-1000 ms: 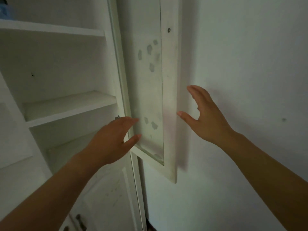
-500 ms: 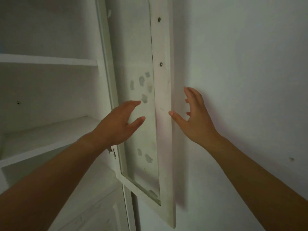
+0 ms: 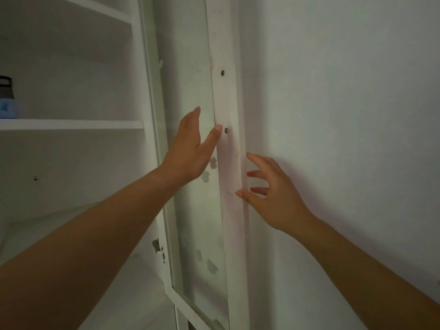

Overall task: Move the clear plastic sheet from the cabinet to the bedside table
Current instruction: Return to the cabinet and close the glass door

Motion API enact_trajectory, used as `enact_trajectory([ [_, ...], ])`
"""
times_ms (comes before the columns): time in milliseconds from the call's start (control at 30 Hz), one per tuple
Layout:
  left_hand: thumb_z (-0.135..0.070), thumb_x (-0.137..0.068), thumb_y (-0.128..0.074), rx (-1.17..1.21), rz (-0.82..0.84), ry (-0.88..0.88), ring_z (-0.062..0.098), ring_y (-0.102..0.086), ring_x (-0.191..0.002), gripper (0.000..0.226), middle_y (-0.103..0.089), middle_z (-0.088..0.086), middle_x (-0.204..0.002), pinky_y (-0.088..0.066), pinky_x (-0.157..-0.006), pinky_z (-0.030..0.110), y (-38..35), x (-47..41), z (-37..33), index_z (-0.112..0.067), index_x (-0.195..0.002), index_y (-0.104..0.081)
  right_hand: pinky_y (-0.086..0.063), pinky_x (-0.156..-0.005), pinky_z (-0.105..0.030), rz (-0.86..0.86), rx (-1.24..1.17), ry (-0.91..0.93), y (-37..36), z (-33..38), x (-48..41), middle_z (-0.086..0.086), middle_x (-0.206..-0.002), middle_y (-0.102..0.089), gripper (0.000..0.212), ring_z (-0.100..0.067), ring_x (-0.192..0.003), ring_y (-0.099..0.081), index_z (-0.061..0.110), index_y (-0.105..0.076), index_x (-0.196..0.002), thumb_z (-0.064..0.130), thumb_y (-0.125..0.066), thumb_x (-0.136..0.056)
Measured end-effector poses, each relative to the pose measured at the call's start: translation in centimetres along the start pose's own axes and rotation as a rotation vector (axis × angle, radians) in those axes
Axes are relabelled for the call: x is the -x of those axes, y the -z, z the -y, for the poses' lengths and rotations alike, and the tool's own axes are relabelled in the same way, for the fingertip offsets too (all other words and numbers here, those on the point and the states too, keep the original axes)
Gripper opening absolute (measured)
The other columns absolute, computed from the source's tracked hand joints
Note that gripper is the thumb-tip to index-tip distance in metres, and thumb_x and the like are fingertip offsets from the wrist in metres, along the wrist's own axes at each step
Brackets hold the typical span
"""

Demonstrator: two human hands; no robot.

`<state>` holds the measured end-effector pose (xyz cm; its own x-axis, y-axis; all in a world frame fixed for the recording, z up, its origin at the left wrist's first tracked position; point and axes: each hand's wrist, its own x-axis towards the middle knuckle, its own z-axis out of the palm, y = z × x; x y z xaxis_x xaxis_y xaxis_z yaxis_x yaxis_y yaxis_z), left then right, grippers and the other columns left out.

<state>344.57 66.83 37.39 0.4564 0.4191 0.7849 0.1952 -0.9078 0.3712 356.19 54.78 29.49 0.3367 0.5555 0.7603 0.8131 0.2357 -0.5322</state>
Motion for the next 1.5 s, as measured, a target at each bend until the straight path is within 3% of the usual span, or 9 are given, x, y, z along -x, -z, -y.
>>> enact_trajectory([
  [100,-0.059,-0.087,-0.031,0.015,-0.019,-0.025,0.019,-0.010,-0.143,0.074,-0.006,-0.002,-0.157,-0.014,-0.108,0.032,-0.3,-0.6,-0.2,-0.024,-0.146,-0.004,-0.053,-0.081,-0.019,0.024,-0.069,0.004,-0.2,0.0,0.1,0.015,-0.129,-0.042,0.068,-0.001,-0.104,-0.054,0.029,-0.036,-0.137,0.018,-0.070,-0.079],
  [233,-0.065,-0.080,-0.032,-0.052,-0.042,-0.109,0.023,-0.016,-0.142,0.083,-0.006,-0.003,-0.157,-0.023,-0.111,0.046,-0.9,-0.6,-1.4,-0.025,-0.146,-0.001,-0.051,-0.071,-0.009,0.058,-0.082,-0.006,-0.1,0.1,0.4,0.023,-0.121,-0.045,0.069,0.005,-0.099,-0.054,0.032,-0.034,-0.138,0.019,-0.069,-0.080],
  [433,-0.055,-0.087,-0.040,-0.111,-0.052,-0.178,0.022,-0.013,-0.143,0.079,-0.002,-0.004,-0.157,-0.019,-0.111,0.040,-1.7,-1.3,-2.1,-0.026,-0.146,0.003,-0.049,-0.074,-0.008,0.098,-0.081,-0.041,-0.4,-0.4,1.1,0.020,-0.124,-0.048,0.076,0.003,-0.101,-0.054,0.033,-0.026,-0.141,0.019,-0.069,-0.080],
  [600,-0.053,-0.090,-0.037,-0.121,-0.009,-0.125,0.022,-0.005,-0.144,0.075,0.010,-0.006,-0.157,-0.017,-0.112,0.039,-2.0,-1.3,-2.2,-0.031,-0.144,0.010,-0.050,-0.090,-0.021,0.100,-0.002,-0.040,-0.7,-0.3,1.5,0.017,-0.129,-0.043,0.079,-0.005,-0.108,-0.052,0.035,-0.018,-0.142,0.025,-0.067,-0.081],
  [800,-0.049,-0.091,-0.036,-0.102,0.018,-0.116,0.021,-0.003,-0.144,0.074,0.013,-0.006,-0.156,-0.017,-0.112,0.039,-1.6,-0.8,-2.5,-0.031,-0.144,0.012,-0.049,-0.093,-0.024,0.109,0.006,-0.029,-1.1,0.1,2.0,0.017,-0.128,-0.039,0.081,-0.004,-0.110,-0.049,0.037,-0.013,-0.142,0.027,-0.066,-0.081],
  [900,-0.049,-0.091,-0.037,-0.100,0.030,-0.119,0.021,-0.006,-0.144,0.073,0.012,-0.006,-0.156,-0.019,-0.111,0.039,-1.1,-0.7,-2.7,-0.031,-0.144,0.011,-0.048,-0.094,-0.021,0.114,0.000,-0.015,-1.0,0.2,2.1,0.017,-0.127,-0.040,0.082,-0.003,-0.113,-0.047,0.037,-0.012,-0.142,0.023,-0.066,-0.082],
  [1133,-0.050,-0.090,-0.035,-0.072,0.021,-0.121,0.021,-0.009,-0.143,0.069,0.007,-0.006,-0.157,-0.023,-0.111,0.042,-0.1,0.3,-2.5,-0.035,-0.144,0.006,-0.049,-0.095,-0.031,0.075,0.013,-0.007,-2.2,1.2,2.6,0.011,-0.135,-0.040,0.076,-0.009,-0.112,-0.050,0.044,-0.012,-0.136,0.026,-0.064,-0.083],
  [1300,-0.063,-0.082,-0.031,0.011,0.023,-0.147,0.020,-0.011,-0.143,0.074,0.001,-0.008,-0.157,-0.032,-0.109,0.050,2.0,1.2,-1.2,-0.040,-0.143,0.003,-0.048,-0.095,-0.026,0.095,-0.019,0.045,-3.3,2.5,3.2,0.015,-0.130,-0.040,0.076,-0.006,-0.112,-0.050,0.049,-0.010,-0.131,0.026,-0.065,-0.082],
  [1500,-0.058,-0.083,-0.034,0.101,0.018,-0.169,0.014,-0.013,-0.142,0.072,-0.006,-0.011,-0.156,-0.033,-0.109,0.050,5.0,2.9,0.1,-0.039,-0.144,-0.002,-0.046,-0.095,-0.019,0.125,-0.058,0.107,-5.4,4.6,4.2,0.021,-0.125,-0.038,0.075,0.000,-0.112,-0.048,0.054,-0.006,-0.127,0.031,-0.062,-0.083],
])
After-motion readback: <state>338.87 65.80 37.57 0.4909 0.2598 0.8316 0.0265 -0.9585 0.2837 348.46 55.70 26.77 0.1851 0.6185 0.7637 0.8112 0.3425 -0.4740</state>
